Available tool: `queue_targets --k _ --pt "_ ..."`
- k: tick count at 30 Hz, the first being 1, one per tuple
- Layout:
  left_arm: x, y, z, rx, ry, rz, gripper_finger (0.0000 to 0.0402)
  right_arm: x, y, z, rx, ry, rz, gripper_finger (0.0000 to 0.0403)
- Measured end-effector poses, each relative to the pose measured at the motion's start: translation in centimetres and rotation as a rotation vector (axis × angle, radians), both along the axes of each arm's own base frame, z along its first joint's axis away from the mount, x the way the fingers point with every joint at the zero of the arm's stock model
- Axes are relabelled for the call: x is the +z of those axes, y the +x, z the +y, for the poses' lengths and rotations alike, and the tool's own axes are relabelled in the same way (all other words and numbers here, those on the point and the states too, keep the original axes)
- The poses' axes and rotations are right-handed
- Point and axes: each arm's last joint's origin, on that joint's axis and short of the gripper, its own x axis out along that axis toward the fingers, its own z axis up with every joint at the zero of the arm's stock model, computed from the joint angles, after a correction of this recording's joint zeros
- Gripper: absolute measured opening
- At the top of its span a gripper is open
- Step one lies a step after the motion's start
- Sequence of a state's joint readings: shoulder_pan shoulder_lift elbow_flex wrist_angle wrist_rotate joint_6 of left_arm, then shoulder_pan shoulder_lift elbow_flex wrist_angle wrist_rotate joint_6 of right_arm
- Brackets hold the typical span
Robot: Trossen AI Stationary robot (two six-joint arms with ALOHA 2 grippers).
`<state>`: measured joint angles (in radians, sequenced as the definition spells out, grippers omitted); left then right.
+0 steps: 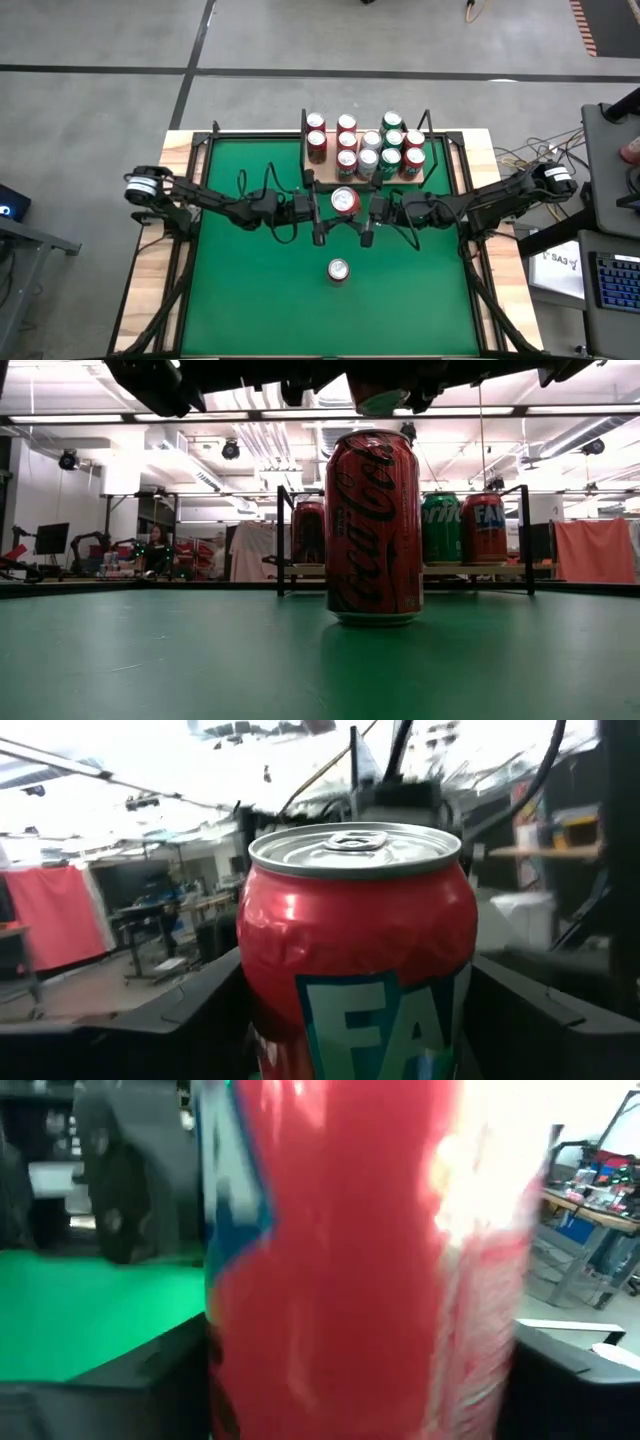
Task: Place canned beverage on shelf
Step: Put the red soda can on the shelf aligned with the other red soda can
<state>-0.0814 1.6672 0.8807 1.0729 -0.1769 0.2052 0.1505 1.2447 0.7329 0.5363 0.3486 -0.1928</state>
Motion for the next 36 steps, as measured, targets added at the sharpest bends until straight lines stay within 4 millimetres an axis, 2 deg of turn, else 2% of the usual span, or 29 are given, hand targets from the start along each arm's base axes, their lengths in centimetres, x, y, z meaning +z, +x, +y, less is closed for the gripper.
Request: queue_targets --k 2,6,9,13,21,29,36 --pt "0.0 -0.2 0.1 0.056 0.014 0.030 0.0280 0.2 -0.2 0.0 -0.044 0.008 -0.007 0.0361" --pt "1.2 -1.8 0.2 0.272 0.075 0.126 0.0280 1.0 -1.2 0.2 -0.150 -0.003 0.052 0.0373" --pt "1.9 -3.2 0.1 0.408 0.110 0.251 0.0280 2.7 -1.8 0.3 -0.217 0.010 0.094 0.0375" --pt "1.3 -4.3 0.3 0.442 0.109 0.417 0.0280 5.3 -1.4 0.3 -0.236 0.020 0.128 0.0377" --pt "0.7 -4.4 0.3 0.440 0.084 0.458 0.0283 8.9 1.8 0.8 -0.246 0.019 0.200 0.0378" --pt "1.0 -4.4 0.2 0.437 0.100 0.439 0.0285 9.5 5.8 1.3 -0.266 0.014 0.303 0.0379" --pt "1.1 -4.3 0.1 0.429 0.099 0.431 0.0285 9.1 8.0 0.3 -0.363 0.075 0.367 0.0379"
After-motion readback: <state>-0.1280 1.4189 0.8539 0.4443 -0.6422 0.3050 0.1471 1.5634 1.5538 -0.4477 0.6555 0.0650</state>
